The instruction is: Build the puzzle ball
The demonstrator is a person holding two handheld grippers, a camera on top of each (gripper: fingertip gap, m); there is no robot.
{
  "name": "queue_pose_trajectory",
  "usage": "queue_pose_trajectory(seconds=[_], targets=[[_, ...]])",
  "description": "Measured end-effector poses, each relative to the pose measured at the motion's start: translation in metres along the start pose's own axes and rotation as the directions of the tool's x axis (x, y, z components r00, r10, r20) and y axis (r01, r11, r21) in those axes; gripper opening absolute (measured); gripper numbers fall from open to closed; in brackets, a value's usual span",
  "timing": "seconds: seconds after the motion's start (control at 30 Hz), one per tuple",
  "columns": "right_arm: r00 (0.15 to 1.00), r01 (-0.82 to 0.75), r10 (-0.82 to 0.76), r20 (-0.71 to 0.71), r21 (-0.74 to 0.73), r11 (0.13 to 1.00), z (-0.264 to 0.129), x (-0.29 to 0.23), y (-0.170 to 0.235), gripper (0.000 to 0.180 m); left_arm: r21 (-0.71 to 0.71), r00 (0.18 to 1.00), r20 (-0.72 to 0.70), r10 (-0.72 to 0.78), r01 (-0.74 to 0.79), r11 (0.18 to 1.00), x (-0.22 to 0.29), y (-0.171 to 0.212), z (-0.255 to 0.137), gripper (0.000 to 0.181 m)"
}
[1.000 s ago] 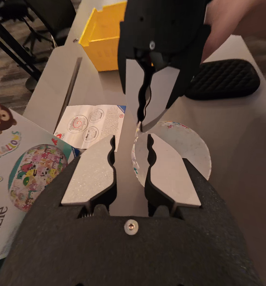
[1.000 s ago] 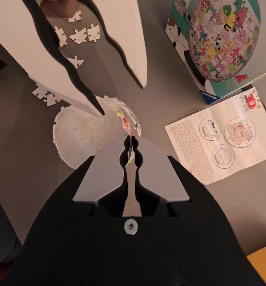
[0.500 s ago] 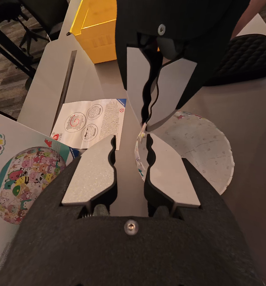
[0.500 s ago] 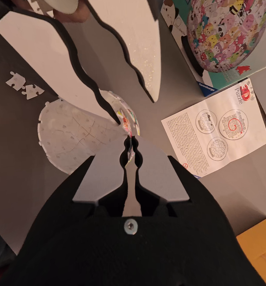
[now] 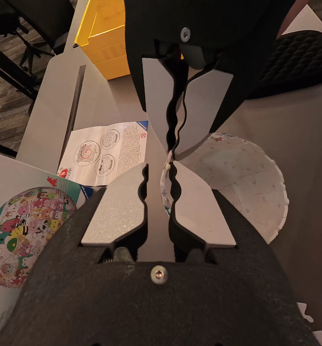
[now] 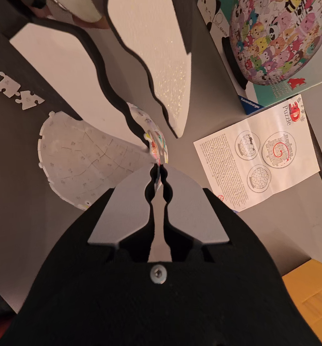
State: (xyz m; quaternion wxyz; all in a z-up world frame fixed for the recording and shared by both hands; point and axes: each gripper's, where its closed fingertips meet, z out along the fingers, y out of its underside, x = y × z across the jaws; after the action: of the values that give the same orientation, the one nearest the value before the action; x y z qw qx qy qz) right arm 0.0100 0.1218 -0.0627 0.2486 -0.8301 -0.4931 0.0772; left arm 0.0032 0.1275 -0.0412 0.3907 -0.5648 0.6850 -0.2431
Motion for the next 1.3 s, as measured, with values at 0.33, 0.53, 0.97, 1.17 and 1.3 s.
queue_pose_trajectory(seconds=[0.33, 0.53, 0.97, 1.17, 1.3], targets=[[0.999, -0.032, 0.032, -0.019, -0.023, 0.999, -0.003, -0.002, 0.0, 0.004, -0.005, 0.998, -0.037, -0.041, 0.041, 0.999, 0.002, 0.004, 0.002, 0.03], [0.999, -0.042, 0.041, -0.027, -0.053, 0.998, -0.001, -0.001, 0.001, 0.004, 0.019, 0.998, -0.04, -0.053, 0.054, 0.998, 0.001, 0.001, 0.002, 0.031], [0.997, -0.062, 0.058, -0.06, -0.075, 0.995, 0.002, 0.004, 0.006, 0.004, -0.012, 0.996, -0.065, -0.065, 0.064, 0.998, 0.004, 0.012, 0.017, 0.026], [0.997, -0.021, 0.016, -0.07, -0.07, 0.997, 0.0, 0.003, 0.006, 0.004, -0.068, 0.998, -0.054, -0.043, 0.039, 0.997, 0.007, 0.018, 0.026, 0.019], [0.997, -0.014, 0.01, -0.074, -0.06, 0.998, -0.001, 0.005, 0.007, 0.004, -0.064, 0.997, -0.055, -0.053, 0.05, 0.997, 0.008, 0.016, 0.028, 0.017]])
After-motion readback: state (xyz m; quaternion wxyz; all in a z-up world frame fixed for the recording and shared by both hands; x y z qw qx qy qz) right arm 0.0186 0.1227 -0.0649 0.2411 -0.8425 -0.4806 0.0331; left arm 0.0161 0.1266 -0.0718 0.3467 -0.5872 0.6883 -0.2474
